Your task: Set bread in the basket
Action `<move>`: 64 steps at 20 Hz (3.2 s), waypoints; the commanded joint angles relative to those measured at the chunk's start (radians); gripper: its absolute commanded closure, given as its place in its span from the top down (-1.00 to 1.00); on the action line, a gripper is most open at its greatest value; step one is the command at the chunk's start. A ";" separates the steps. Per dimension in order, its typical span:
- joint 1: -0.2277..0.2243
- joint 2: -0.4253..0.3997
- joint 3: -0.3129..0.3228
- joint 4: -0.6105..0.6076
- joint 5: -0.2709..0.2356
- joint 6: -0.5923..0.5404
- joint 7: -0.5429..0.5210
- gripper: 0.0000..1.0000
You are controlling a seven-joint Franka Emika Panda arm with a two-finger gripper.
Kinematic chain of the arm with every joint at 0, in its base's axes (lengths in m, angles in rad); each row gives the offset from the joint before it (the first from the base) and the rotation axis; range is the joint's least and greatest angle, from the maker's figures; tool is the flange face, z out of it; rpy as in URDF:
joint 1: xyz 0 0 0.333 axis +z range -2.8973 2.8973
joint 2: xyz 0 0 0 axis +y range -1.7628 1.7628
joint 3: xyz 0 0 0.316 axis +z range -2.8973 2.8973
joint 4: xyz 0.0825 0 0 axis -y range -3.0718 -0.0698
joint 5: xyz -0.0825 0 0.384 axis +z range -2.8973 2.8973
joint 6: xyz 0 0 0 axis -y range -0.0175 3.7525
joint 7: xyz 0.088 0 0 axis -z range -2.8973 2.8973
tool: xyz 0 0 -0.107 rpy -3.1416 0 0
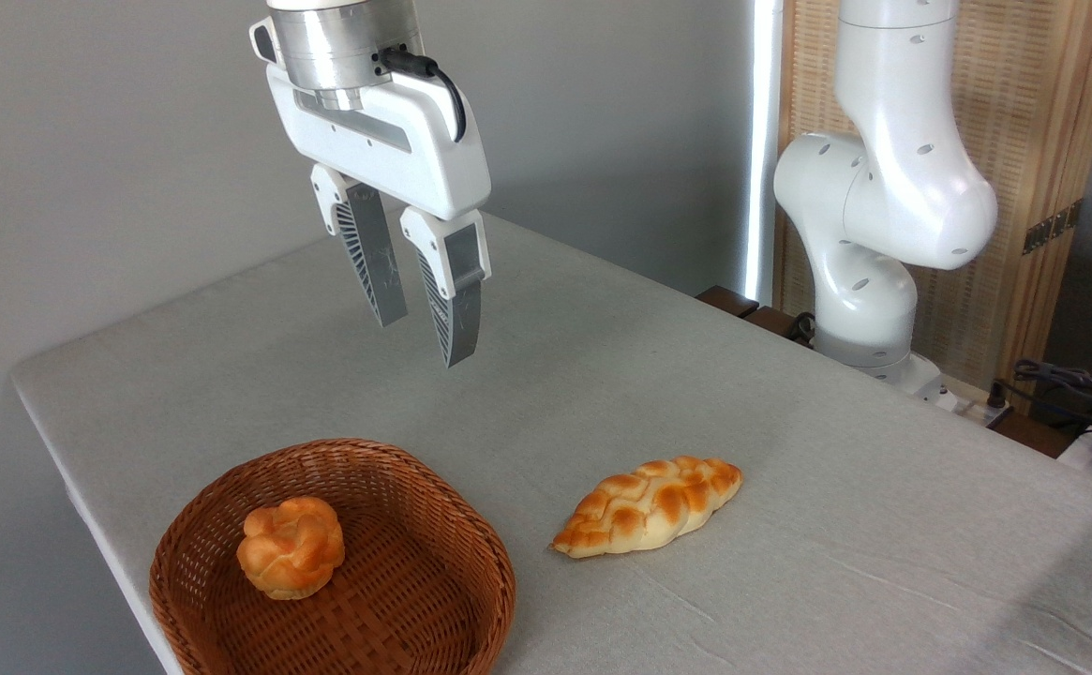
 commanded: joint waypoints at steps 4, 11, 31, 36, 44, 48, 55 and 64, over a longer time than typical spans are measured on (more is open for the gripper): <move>0.009 0.006 0.001 0.015 0.012 -0.003 -0.004 1.00; 0.007 0.006 0.010 0.015 0.012 0.003 -0.001 1.00; -0.005 -0.218 0.141 -0.291 0.042 0.117 0.229 1.00; -0.008 -0.270 0.171 -0.498 0.050 0.234 0.248 1.00; -0.063 -0.267 0.173 -0.635 0.136 0.303 0.251 1.00; -0.068 -0.269 0.185 -0.690 0.147 0.299 0.318 1.00; -0.069 -0.273 0.217 -0.732 0.193 0.288 0.374 1.00; -0.078 -0.269 0.222 -0.756 0.202 0.316 0.378 1.00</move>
